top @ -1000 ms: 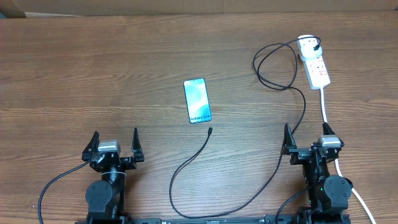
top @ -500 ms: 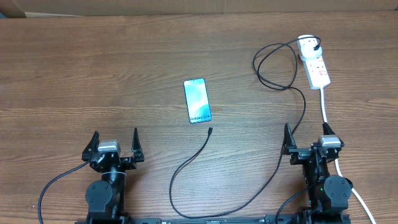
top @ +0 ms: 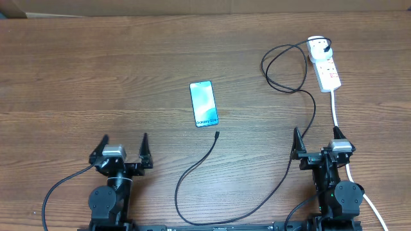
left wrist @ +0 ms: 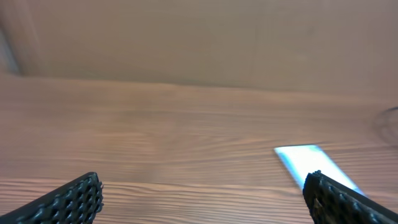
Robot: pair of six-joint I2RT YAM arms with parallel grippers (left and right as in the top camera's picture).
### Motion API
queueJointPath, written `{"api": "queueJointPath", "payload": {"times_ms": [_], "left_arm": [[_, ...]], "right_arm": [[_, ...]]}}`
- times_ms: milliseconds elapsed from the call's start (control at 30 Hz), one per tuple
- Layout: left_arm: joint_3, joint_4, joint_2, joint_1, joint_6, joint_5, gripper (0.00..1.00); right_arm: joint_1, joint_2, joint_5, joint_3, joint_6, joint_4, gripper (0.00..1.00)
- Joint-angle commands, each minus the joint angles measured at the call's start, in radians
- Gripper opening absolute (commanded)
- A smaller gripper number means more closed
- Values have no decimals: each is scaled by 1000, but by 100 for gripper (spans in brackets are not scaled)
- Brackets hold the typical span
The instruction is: Plug charger to phone and switch on socket
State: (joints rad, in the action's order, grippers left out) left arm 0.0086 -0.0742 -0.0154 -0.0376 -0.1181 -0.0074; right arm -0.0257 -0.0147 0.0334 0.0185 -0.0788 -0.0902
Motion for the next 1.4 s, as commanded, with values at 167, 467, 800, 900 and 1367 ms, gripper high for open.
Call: {"api": "queueJointPath", "payload": {"times_ms": [167,467,800,900,1367], "left_arm": [[-3,42,11,-2,-581,290,100],[16,572,11,-2,-531,328,100],[410,315,-29,-2,-299,278,100],[646,-5,-126,-2,-224,278,100],[1550,-965,-893,-2,-31,639,100]], "right_arm": [[-3,12,-10,-10,-1,6,100],[-3,12,-10,-10,-1,6,100],[-3,12,-10,-10,-1,6,100],[-3,12,-10,-10,-1,6,100],[-3,12,-10,-10,-1,6,100]]}}
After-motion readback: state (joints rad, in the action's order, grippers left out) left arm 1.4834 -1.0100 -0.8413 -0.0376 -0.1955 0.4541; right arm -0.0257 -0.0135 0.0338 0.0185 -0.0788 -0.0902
